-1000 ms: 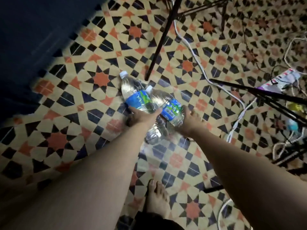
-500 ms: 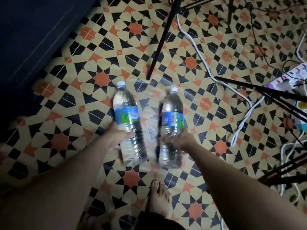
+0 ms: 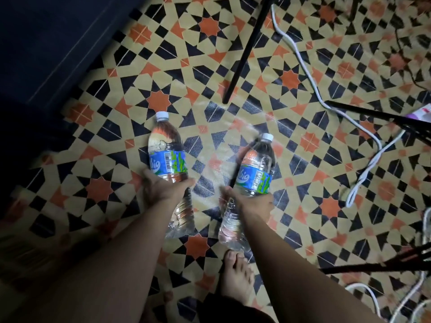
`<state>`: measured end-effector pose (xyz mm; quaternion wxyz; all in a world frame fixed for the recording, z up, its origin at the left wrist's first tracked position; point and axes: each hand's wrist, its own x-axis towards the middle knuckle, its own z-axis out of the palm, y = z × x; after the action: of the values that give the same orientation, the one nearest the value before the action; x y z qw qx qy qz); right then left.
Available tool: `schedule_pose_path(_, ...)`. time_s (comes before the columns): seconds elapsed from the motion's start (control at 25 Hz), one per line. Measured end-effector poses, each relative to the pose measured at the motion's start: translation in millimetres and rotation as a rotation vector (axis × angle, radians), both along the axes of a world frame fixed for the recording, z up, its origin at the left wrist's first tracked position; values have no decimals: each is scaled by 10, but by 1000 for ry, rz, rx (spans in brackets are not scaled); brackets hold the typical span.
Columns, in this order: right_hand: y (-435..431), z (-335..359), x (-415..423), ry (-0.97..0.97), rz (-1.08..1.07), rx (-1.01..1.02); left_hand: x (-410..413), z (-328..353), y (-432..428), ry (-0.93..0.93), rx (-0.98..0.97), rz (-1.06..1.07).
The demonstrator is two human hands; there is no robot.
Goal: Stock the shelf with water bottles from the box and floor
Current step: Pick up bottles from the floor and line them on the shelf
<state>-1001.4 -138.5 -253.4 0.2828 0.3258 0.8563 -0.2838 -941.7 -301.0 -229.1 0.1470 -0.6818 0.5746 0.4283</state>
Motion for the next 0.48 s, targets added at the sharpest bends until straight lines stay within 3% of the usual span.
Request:
schedule_pose_path(0.24, 232, -27, -60, 32, -9, -68, 112, -237, -79, 66, -79, -1)
schedule_pose_path(0.48, 379, 311, 109, -12, 76, -349, 334, 176, 59, 58, -208, -149)
